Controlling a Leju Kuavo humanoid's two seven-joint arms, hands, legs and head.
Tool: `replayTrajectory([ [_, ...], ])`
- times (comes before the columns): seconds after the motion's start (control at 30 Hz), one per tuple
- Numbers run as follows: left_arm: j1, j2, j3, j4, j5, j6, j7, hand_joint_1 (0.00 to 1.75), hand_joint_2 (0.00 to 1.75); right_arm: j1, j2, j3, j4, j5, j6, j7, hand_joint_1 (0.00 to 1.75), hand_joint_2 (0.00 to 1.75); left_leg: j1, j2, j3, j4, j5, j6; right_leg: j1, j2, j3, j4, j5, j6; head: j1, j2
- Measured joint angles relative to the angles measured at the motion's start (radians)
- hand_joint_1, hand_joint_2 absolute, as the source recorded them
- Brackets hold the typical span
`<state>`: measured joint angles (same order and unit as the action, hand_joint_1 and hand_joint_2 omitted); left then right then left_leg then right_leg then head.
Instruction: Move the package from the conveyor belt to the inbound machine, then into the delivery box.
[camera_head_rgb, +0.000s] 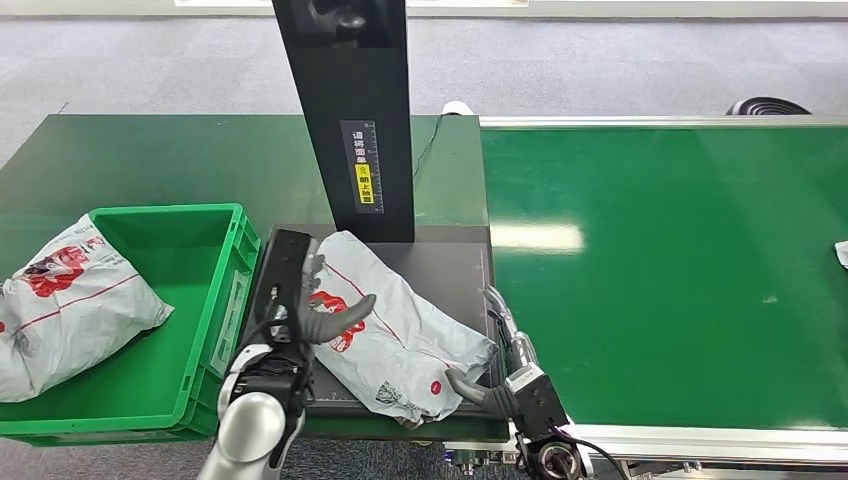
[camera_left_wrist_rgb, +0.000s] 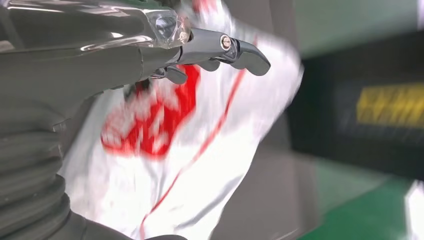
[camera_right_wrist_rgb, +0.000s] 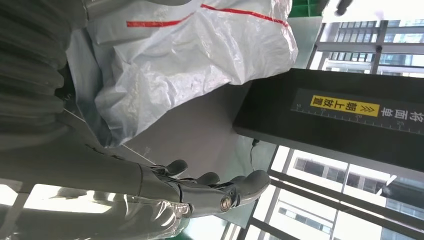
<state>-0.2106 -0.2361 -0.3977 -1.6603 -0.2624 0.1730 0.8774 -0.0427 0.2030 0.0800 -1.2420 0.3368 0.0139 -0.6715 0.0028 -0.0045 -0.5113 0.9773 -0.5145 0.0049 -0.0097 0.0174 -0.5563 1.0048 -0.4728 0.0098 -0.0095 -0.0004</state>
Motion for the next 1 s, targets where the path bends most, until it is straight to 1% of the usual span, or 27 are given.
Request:
replayTrajectory([
  [0.1, -0.02, -0.024, -0.039, 0.094, -0.027, -0.019, 0.0, 0.0, 1.75, -0.007, 0.0, -0.001, 0.004, -0.004, -0.005, -0.001, 0.0, 1.75, 0.0, 0.0, 0.0, 0.0, 0.0, 0.0, 0.0, 0.0, -0.001, 0.0, 0.0, 0.0, 0.0, 0.0],
  [0.3, -0.064, -0.035, -0.095, 0.266, -0.093, -0.005, -0.001, 0.0, 1.75, -0.013, 0.001, -0.003, 0.005, -0.01, -0.006, -0.002, 0.0, 1.75, 0.0, 0.0, 0.0, 0.0, 0.0, 0.0, 0.0, 0.0, -0.001, 0.0, 0.0, 0.0, -0.001, 0.0],
  [0.4, -0.088, -0.041, -0.12, 0.361, -0.131, -0.006, -0.038, 0.0, 1.75, -0.015, 0.0, -0.004, 0.005, -0.017, -0.006, -0.008, 0.0, 1.75, 0.0, 0.0, 0.001, 0.0, 0.0, 0.0, 0.0, 0.0, 0.001, 0.0, 0.0, 0.0, -0.001, 0.0],
  [0.47, -0.104, -0.045, -0.138, 0.432, -0.156, -0.006, -0.107, 0.0, 1.75, -0.015, 0.0, -0.004, 0.005, -0.019, -0.006, -0.012, 0.0, 1.75, 0.0, 0.0, 0.002, 0.0, 0.0, 0.0, 0.0, -0.001, 0.003, 0.0, 0.0, 0.0, -0.001, 0.0],
  [0.53, -0.12, -0.05, -0.153, 0.508, -0.173, -0.005, -0.205, 0.0, 1.75, -0.014, 0.0, -0.004, 0.005, -0.02, -0.006, -0.012, 0.0, 1.75, 0.0, -0.001, 0.004, 0.0, 0.0, 0.0, 0.0, -0.002, 0.004, -0.001, 0.0, 0.0, -0.001, 0.0],
  [0.8, -0.164, -0.062, -0.202, 0.772, -0.217, 0.014, -0.663, 0.0, 1.75, -0.002, 0.0, -0.007, -0.01, -0.021, -0.006, -0.013, 0.0, 1.75, 0.0, -0.001, 0.008, 0.0, 0.0, 0.001, -0.001, -0.003, 0.009, -0.001, 0.0, 0.0, -0.001, 0.0],
  [0.93, -0.179, -0.065, -0.228, 0.864, -0.238, 0.023, -0.821, 0.01, 1.75, 0.007, 0.0, -0.008, -0.022, -0.017, -0.006, -0.013, 0.0, 1.75, 0.0, -0.001, 0.007, 0.0, 0.0, 0.001, -0.001, -0.003, 0.009, -0.001, 0.0, 0.0, -0.001, 0.0],
  [0.97, -0.182, -0.066, -0.236, 0.884, -0.241, 0.025, -0.858, 0.27, 1.75, 0.009, 0.0, -0.009, -0.024, -0.016, -0.005, -0.013, 0.0, 1.75, 0.0, -0.001, 0.007, 0.0, 0.0, 0.001, -0.001, -0.003, 0.009, -0.001, -0.001, 0.001, -0.001, 0.0],
  [1.0, -0.186, -0.066, -0.244, 0.903, -0.243, 0.029, -0.891, 0.69, 1.75, 0.01, 0.0, -0.009, -0.026, -0.015, -0.005, -0.013, 0.0, 1.75, 0.0, -0.001, 0.007, 0.0, 0.0, 0.001, -0.001, -0.003, 0.008, -0.001, -0.001, 0.001, -0.001, 0.0],
])
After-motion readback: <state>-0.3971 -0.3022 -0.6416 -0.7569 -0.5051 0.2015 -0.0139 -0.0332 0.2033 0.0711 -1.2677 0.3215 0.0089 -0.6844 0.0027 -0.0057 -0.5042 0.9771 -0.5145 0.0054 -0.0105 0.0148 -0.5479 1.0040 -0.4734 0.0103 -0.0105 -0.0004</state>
